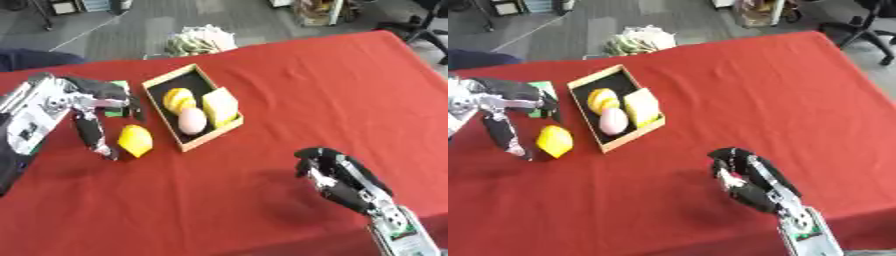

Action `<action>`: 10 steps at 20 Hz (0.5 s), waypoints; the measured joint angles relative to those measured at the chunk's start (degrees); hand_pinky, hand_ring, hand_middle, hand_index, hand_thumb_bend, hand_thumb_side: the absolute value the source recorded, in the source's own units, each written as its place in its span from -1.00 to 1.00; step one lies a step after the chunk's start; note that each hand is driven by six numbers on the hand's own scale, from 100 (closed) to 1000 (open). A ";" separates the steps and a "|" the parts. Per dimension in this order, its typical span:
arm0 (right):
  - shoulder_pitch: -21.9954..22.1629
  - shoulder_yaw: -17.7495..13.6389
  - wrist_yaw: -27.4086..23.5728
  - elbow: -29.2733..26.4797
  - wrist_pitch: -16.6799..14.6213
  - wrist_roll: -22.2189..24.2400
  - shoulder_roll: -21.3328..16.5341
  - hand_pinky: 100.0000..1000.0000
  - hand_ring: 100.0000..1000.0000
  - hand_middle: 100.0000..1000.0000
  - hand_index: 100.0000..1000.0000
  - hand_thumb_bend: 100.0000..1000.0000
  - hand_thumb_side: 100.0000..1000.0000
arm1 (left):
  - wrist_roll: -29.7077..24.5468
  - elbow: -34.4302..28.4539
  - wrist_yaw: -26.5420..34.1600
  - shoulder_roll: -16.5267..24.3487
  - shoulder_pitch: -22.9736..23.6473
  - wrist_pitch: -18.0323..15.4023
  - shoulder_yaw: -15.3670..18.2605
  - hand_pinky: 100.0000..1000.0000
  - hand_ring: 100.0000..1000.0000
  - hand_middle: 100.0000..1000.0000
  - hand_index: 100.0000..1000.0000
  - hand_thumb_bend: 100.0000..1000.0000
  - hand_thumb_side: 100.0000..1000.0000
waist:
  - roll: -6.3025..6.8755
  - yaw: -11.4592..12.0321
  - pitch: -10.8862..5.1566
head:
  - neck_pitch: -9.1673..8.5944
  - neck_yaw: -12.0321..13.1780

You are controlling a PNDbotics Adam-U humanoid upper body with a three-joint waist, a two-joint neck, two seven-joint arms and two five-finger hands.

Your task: Pick up objects on the table and place them in the box.

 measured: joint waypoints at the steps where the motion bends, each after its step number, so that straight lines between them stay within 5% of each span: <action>1: 0.00 0.00 0.00 0.00 0.01 -0.02 0.00 0.38 0.08 0.01 0.44 -1.00 -0.25 | -0.13 0.28 -0.11 0.00 0.18 -0.13 -0.18 0.63 0.42 0.42 0.57 0.07 -1.00 | 0.00 0.00 0.00 | 0.00 -0.02; 5: 0.00 -0.01 0.00 0.00 0.02 -0.08 0.00 0.38 0.08 0.01 0.44 -1.00 -0.24 | 0.04 1.56 -0.69 -0.15 0.68 -0.37 -0.54 0.56 0.32 0.30 0.48 0.03 -1.00 | 0.00 0.01 0.00 | 0.00 -0.13; 10: 0.00 -0.01 0.00 0.00 0.04 -0.09 0.00 0.38 0.08 0.01 0.44 -1.00 -0.25 | 5.43 3.72 -3.28 -1.40 1.26 -1.38 -0.54 0.34 -0.01 -0.07 0.15 -0.16 -1.00 | 0.00 -0.04 0.00 | 0.00 -0.32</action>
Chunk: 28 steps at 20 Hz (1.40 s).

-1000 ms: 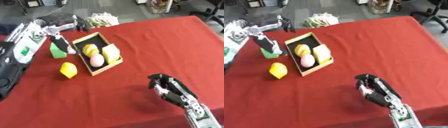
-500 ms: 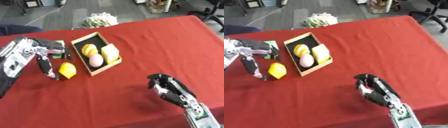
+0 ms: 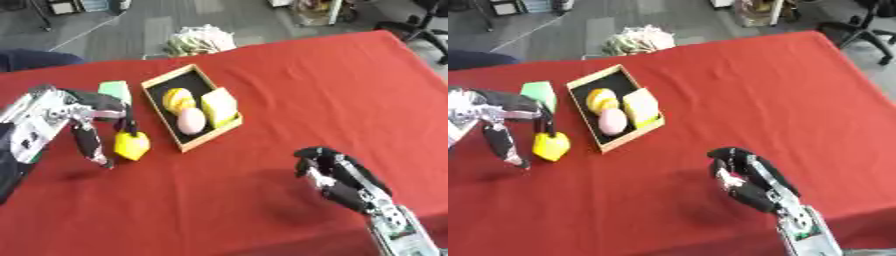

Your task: Pick up objects on the table and place them in the box.

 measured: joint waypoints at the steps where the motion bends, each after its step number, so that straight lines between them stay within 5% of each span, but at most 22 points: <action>1: 0.00 0.00 0.00 0.00 0.02 -0.02 0.00 0.38 0.08 0.01 0.44 -1.00 -0.25 | 1.77 0.17 -0.65 -0.14 0.00 -0.14 0.03 0.32 -0.04 -0.10 0.12 -0.18 -1.00 | 0.00 -0.01 0.00 | 0.00 -0.04; 13: 0.03 0.01 0.00 0.00 0.08 -0.08 0.00 0.38 0.08 0.01 0.44 -1.00 -0.25 | 16.21 -1.62 -2.35 -2.13 -6.66 4.43 4.13 0.34 -0.05 -0.13 0.08 -0.12 -1.00 | 0.00 0.23 0.00 | 0.00 -0.36; 16: 0.02 0.03 0.00 0.00 0.08 -0.07 0.00 0.38 0.08 0.01 0.44 -1.00 -0.25 | 18.54 1.26 -4.42 -4.59 -7.93 4.65 4.02 0.46 0.09 0.02 0.25 -0.07 -1.00 | 0.00 -0.18 0.00 | 0.00 -0.34; 20: 0.01 0.02 0.00 0.01 0.08 -0.08 0.00 0.38 0.08 0.01 0.44 -1.00 -0.25 | 11.01 4.32 -4.50 -5.77 -8.05 2.37 2.85 0.61 0.34 0.29 0.52 0.03 -1.00 | 0.00 -0.43 0.00 | 0.01 -0.34; 24: 0.02 0.01 0.00 0.01 0.08 -0.09 0.00 0.38 0.08 0.01 0.44 -1.00 -0.24 | -1.50 3.82 -0.66 -4.81 -7.41 0.85 2.80 0.64 0.38 0.34 0.57 0.07 -1.00 | 0.00 -0.22 0.00 | 0.03 -0.58; 28: 0.03 0.01 0.01 0.01 0.07 -0.09 0.00 0.38 0.08 0.01 0.44 -1.00 -0.26 | -6.47 1.55 3.48 -2.71 -6.70 2.41 3.59 0.65 0.41 0.39 0.61 0.10 -1.00 | 0.00 -0.04 0.00 | 0.03 -0.76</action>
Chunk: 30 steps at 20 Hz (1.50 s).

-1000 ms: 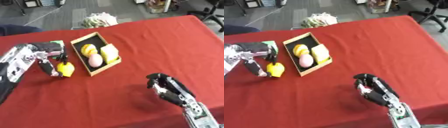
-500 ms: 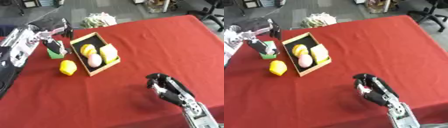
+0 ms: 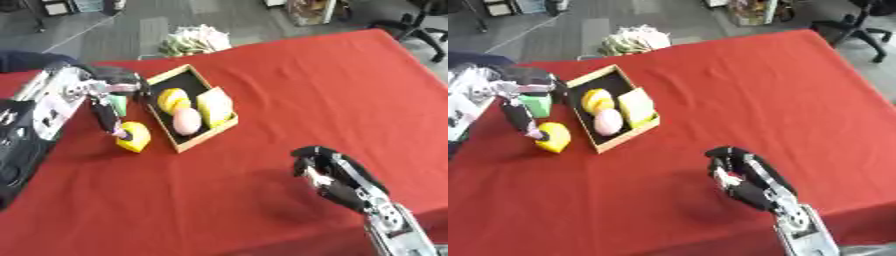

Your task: Pick up objects on the table and place them in the box.

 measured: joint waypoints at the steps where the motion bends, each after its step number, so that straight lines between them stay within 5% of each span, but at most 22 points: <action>1: 0.00 -0.01 0.01 0.00 0.00 0.00 0.00 0.38 0.08 0.01 0.44 -1.00 -0.25 | -0.38 -0.42 0.55 0.40 0.27 0.37 0.00 0.65 0.42 0.40 0.61 0.11 -1.00 | 0.00 0.04 0.00 | 0.00 -0.06; 13: 0.01 -0.11 0.10 0.04 0.00 -0.04 0.00 0.38 0.08 0.01 0.44 -1.00 -0.23 | 5.38 2.80 -6.93 -1.27 2.70 0.09 -1.63 0.53 0.29 0.29 0.52 0.03 -1.00 | 0.00 -0.23 0.00 | 0.00 -0.27; 16: 0.00 -0.12 0.10 0.11 0.00 -0.04 0.00 0.38 0.08 0.01 0.44 -1.00 -0.23 | 9.54 4.71 -9.63 -2.35 2.72 -0.15 -1.60 0.37 0.07 0.04 0.33 -0.28 -1.00 | 0.00 -0.32 0.02 | 0.01 -0.27; 18: 0.00 -0.12 0.10 0.20 0.01 -0.04 0.00 0.38 0.08 0.01 0.44 -1.00 -0.23 | 13.35 5.64 -11.21 -2.92 2.73 -0.09 -1.44 0.17 -0.19 -0.26 0.03 -0.76 -1.00 | 0.00 -0.34 0.05 | 0.03 -0.27; 20: 0.00 -0.12 0.10 0.32 0.01 -0.04 0.00 0.38 0.08 0.01 0.44 -1.00 -0.22 | 17.98 6.08 -12.02 -3.28 2.76 0.19 -1.30 0.02 -0.41 -0.54 -0.23 -0.96 -1.00 | 0.00 -0.37 0.06 | 0.04 -0.29; 24: 0.01 -0.15 0.10 0.33 0.03 -0.08 0.00 0.38 0.08 0.01 0.44 -1.00 -0.21 | 24.94 5.55 -11.96 -3.20 2.71 0.70 -0.73 0.00 -0.46 -0.60 -0.28 -0.96 -1.00 | 0.00 -0.41 0.06 | 0.15 -0.36; 30: 0.02 -0.10 0.10 0.34 0.12 -0.10 0.00 0.38 0.08 0.01 0.44 -1.00 -0.21 | 27.53 3.78 -11.51 -3.10 -1.03 2.73 0.82 0.08 -0.38 -0.53 -0.22 -0.88 -1.00 | 0.00 -0.43 0.03 | 0.40 -0.37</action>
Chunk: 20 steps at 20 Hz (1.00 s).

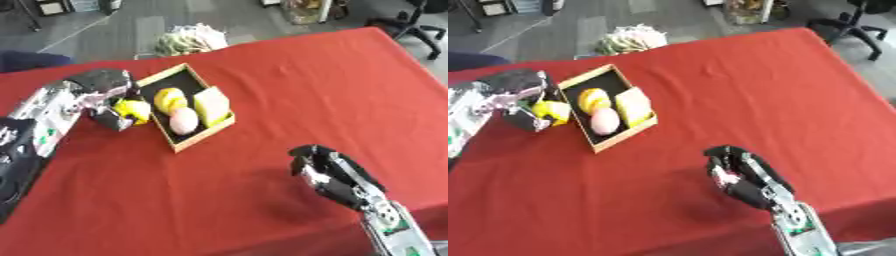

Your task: Pick up objects on the table and place them in the box.

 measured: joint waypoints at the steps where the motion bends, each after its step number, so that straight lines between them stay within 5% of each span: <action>1: 0.00 0.05 0.00 0.01 0.00 0.02 0.00 0.38 0.08 0.01 0.44 -1.00 -0.21 | 0.39 0.50 -0.39 -0.63 -0.71 0.36 0.20 0.09 -0.37 -0.51 -0.20 -0.86 -1.00 | -0.01 -0.12 -0.03 | 0.00 0.04; 11: -0.59 0.53 -0.04 0.16 0.15 0.43 0.05 0.38 0.08 0.01 0.44 -1.00 -0.16 | 9.66 11.29 -9.02 -9.42 -4.72 3.04 2.81 0.21 -0.19 -0.34 -0.03 -0.61 -1.00 | -0.03 -1.86 0.44 | -0.49 1.22; 20: -0.99 0.55 -0.10 0.16 0.22 0.55 0.06 0.38 0.08 0.01 0.44 -1.00 -0.18 | 11.24 14.51 -7.74 -10.80 -4.82 1.92 3.33 0.46 0.15 0.14 0.44 -0.03 -1.00 | -0.03 -2.08 0.57 | -0.53 1.35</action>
